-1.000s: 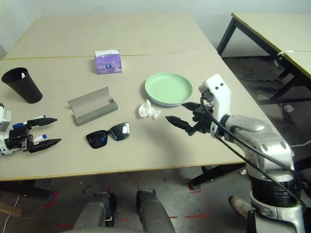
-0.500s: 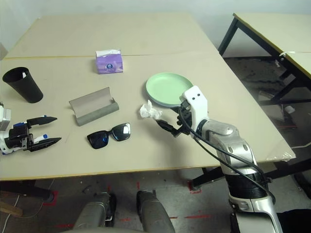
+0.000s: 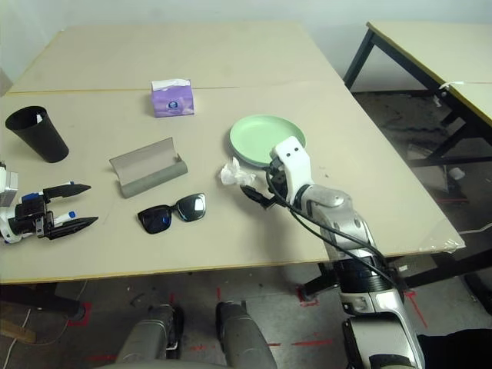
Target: Organize and tidy the items on the table.
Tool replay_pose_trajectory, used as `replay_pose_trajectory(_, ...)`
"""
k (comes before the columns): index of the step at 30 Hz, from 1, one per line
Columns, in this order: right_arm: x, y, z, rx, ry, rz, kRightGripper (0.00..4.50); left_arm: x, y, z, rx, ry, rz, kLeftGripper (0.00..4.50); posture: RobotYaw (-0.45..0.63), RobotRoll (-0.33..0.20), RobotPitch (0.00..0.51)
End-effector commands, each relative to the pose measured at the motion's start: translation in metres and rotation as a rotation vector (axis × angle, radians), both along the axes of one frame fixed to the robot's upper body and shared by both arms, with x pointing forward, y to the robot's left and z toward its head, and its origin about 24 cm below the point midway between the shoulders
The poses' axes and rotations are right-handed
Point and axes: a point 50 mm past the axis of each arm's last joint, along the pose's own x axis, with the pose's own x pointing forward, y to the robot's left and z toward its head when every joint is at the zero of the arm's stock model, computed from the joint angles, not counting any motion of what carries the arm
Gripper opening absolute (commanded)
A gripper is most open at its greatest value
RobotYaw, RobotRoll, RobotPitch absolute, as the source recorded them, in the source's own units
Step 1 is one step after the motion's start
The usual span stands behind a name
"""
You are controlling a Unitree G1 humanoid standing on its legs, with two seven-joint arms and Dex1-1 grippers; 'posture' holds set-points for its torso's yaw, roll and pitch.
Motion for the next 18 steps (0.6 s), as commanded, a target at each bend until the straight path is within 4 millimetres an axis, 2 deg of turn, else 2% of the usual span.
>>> replay_pose_trajectory(1, 0.001, 0.005, -0.009, -0.01, 0.025, 0.018, 4.46, -0.004, 0.001, -0.002, 0.011, 0.005, 0.001, 4.5, 0.0, 0.0, 0.146)
replay_pose_trajectory(15, 0.0, 0.013, -0.017, -0.002, 0.065, 0.049, 4.46, -0.008, 0.001, -0.002, 0.011, 0.002, 0.001, 4.5, 0.01, 0.0, 0.15)
replay_pose_trajectory(18, 0.0, 0.015, -0.015, -0.002, 0.067, 0.064, 3.83, -0.008, -0.001, -0.001, 0.009, -0.004, -0.001, 4.5, 0.01, 0.0, 0.148)
